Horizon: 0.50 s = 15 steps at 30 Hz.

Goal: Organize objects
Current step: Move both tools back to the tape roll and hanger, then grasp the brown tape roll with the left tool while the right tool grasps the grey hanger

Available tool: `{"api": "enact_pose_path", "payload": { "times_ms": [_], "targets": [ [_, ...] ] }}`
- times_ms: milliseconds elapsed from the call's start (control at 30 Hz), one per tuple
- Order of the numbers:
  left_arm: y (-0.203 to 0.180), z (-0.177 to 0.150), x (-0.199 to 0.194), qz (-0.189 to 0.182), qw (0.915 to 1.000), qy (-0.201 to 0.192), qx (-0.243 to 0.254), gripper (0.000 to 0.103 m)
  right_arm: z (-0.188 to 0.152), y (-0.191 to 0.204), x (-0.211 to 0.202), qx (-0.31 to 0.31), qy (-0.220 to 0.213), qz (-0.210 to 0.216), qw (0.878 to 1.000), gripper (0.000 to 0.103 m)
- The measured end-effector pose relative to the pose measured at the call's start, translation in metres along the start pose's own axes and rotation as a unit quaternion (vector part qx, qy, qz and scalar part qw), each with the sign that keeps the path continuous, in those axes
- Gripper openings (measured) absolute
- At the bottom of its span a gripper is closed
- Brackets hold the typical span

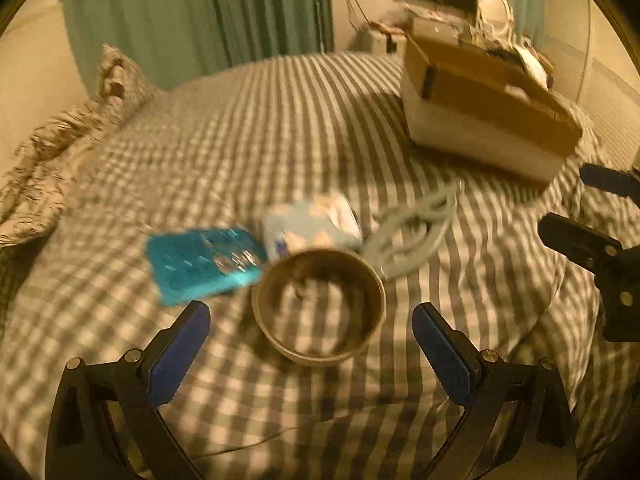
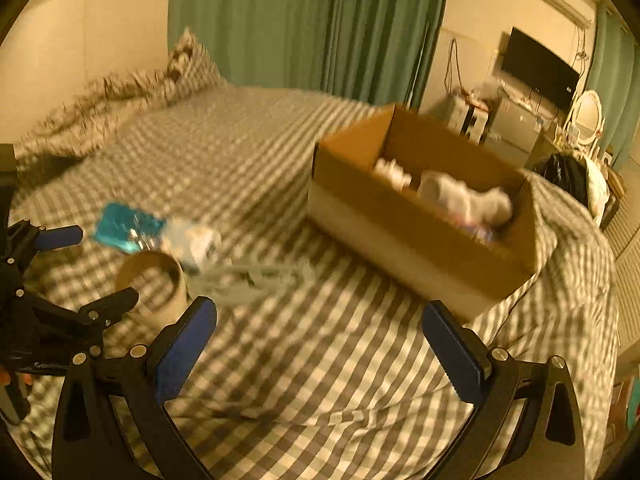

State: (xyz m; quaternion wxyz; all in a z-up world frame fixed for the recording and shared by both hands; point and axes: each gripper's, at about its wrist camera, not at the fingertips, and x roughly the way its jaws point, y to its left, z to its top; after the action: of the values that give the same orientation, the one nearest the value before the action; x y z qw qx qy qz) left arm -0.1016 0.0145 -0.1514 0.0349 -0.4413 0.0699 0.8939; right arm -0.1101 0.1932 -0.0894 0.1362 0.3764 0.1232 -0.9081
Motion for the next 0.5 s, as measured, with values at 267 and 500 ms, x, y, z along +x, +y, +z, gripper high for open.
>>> {"api": "enact_pose_path", "payload": {
  "times_ms": [267, 500],
  "targets": [
    [-0.002, -0.003, 0.038, 0.026, 0.9990, 0.037, 0.004, 0.103, -0.015, -0.001, 0.033, 0.010, 0.030, 0.019, 0.999, 0.103],
    [0.005, -0.001, 0.046, -0.016, 0.9988, 0.043, -0.017, 0.087, -0.017, -0.001, 0.038, 0.013, 0.038, 0.023, 0.999, 0.103]
  ]
}}
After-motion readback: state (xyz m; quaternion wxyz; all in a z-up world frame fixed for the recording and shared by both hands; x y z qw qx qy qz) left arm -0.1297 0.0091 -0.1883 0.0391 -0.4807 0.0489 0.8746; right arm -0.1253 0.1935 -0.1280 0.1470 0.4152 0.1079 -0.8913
